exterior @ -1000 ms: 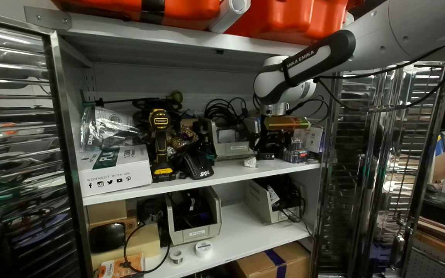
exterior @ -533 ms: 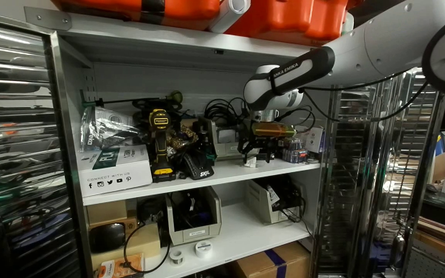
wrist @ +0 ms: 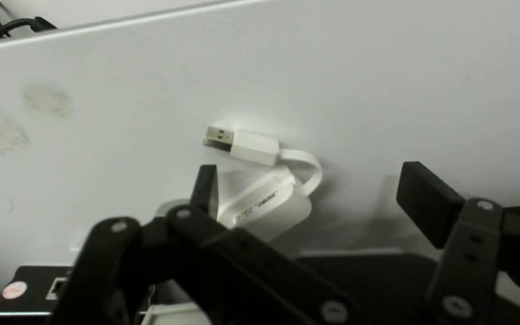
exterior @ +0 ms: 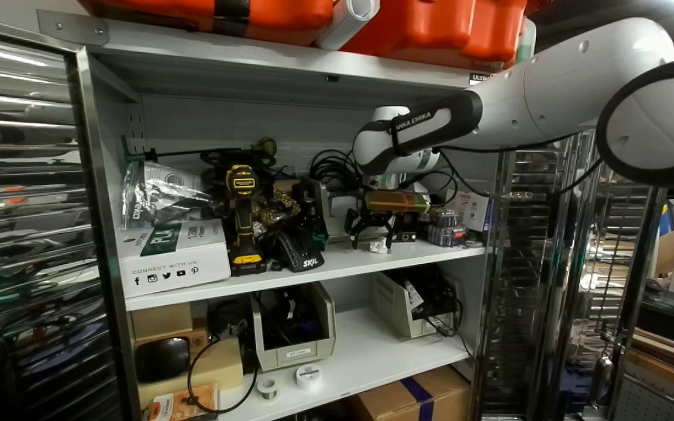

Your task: Pick up the white object and put it in the tool box

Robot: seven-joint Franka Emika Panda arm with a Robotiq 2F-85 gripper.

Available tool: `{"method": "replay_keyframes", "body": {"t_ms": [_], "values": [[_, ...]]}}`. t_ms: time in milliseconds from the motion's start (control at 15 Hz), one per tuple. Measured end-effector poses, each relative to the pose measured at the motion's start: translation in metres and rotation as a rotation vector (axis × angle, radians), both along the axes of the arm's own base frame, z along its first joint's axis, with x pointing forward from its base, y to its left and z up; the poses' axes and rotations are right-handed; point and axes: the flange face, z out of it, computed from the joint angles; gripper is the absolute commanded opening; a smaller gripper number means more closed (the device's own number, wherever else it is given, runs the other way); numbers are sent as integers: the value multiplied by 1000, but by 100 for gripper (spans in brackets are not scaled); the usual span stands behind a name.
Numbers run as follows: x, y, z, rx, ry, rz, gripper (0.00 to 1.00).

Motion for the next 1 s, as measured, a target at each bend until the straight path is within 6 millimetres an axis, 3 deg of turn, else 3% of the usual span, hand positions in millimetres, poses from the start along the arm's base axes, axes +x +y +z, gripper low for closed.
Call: {"method": "replay_keyframes", "body": {"t_ms": [400,867,1000], "values": [[3,6,-3,-48,33,9,100],[3,-15,-7,-172,64,-31,100],[5,-17,-7,-193,60,-32,74]]}}
